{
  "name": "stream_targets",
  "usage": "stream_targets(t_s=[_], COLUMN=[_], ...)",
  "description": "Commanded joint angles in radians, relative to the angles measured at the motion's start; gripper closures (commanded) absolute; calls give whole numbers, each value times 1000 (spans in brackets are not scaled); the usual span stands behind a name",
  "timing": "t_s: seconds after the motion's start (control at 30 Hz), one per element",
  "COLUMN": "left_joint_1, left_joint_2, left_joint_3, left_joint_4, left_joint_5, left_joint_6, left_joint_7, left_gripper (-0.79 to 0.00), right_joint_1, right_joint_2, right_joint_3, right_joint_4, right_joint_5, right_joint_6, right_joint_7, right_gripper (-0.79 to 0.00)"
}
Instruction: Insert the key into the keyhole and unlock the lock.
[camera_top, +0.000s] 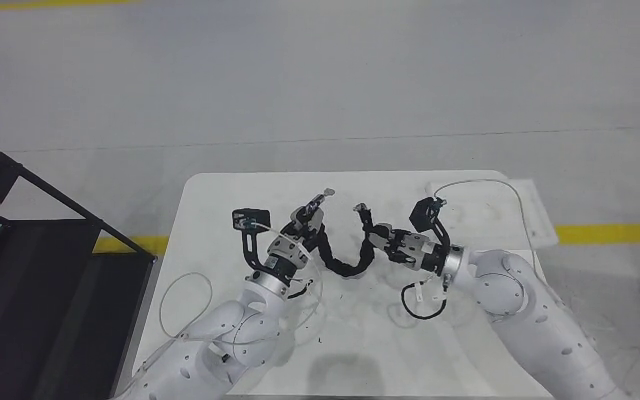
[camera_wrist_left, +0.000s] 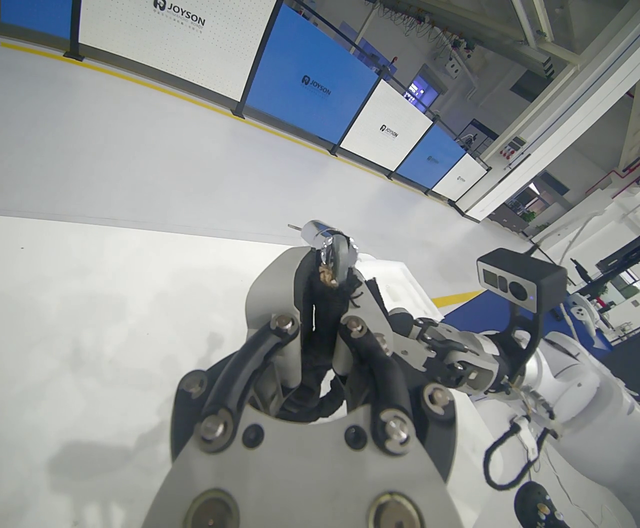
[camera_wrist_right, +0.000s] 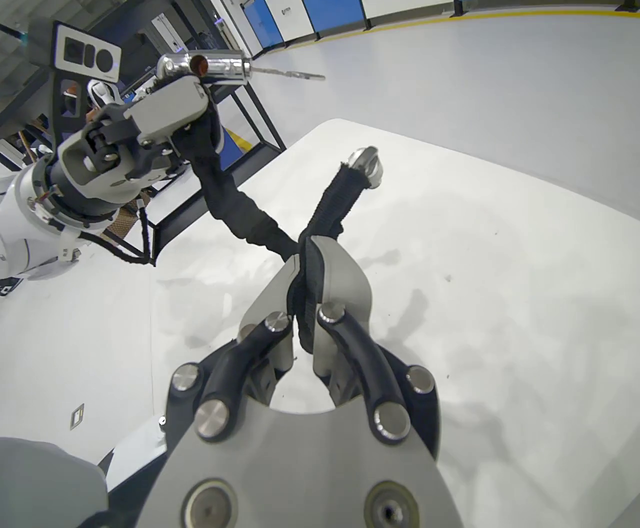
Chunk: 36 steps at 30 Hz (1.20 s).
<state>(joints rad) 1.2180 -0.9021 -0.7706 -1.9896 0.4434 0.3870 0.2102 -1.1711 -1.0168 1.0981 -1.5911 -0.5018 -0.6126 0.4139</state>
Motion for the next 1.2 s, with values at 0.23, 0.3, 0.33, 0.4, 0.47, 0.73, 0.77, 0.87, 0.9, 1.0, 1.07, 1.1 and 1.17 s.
stream_targets(t_s=[0.23, 0.3, 0.33, 0.4, 0.47, 0.73, 0.77, 0.87, 0.9, 1.0, 1.07, 1.1, 1.17], left_joint_1=[18, 18, 20, 27, 32, 96, 102, 82, 66, 11, -19, -30, -44], left_joint_2=[-9, -13, -16, -22, -26, -31, -32, -38, -42, -61, -78, -85, -102], left_joint_3=[1, 9, 10, 18, 31, 125, 129, 86, 65, 11, 0, 3, 6], left_joint_4=[-45, -69, -84, -115, -142, -341, -337, -267, -235, -88, -14, 15, 60], left_joint_5=[52, 62, 54, 52, 79, 313, 322, 264, 232, 107, 52, 39, 4], left_joint_6=[180, 250, 280, 322, 395, 531, 537, 534, 533, 497, 472, 461, 438], left_joint_7=[-248, -328, -352, -387, -434, -461, -477, -547, -571, -615, -605, -594, -559], left_gripper=[0, 0, 0, 0, 0, 0, 0, 0, 0, 0, 0, 0, 0], right_joint_1=[-97, -114, -121, -131, -136, -110, -100, -45, -16, 63, 110, 131, 173], right_joint_2=[27, 32, 34, 40, 46, 68, 71, 75, 74, 63, 53, 48, 39], right_joint_3=[105, 125, 135, 156, 179, 245, 246, 234, 221, 152, 107, 84, 45], right_joint_4=[-86, -105, -110, -117, -118, -75, -66, -18, 7, 70, 103, 120, 155], right_joint_5=[-1, 23, 36, 65, 93, 276, 307, 386, 397, 396, 376, 373, 372], right_joint_6=[44, 67, 73, 68, 58, -89, -102, -100, -82, -9, 6, 17, 35], right_joint_7=[80, 119, 137, 177, 218, 391, 420, 514, 535, 568, 567, 570, 582], right_gripper=[0, 0, 0, 0, 0, 0, 0, 0, 0, 0, 0, 0, 0])
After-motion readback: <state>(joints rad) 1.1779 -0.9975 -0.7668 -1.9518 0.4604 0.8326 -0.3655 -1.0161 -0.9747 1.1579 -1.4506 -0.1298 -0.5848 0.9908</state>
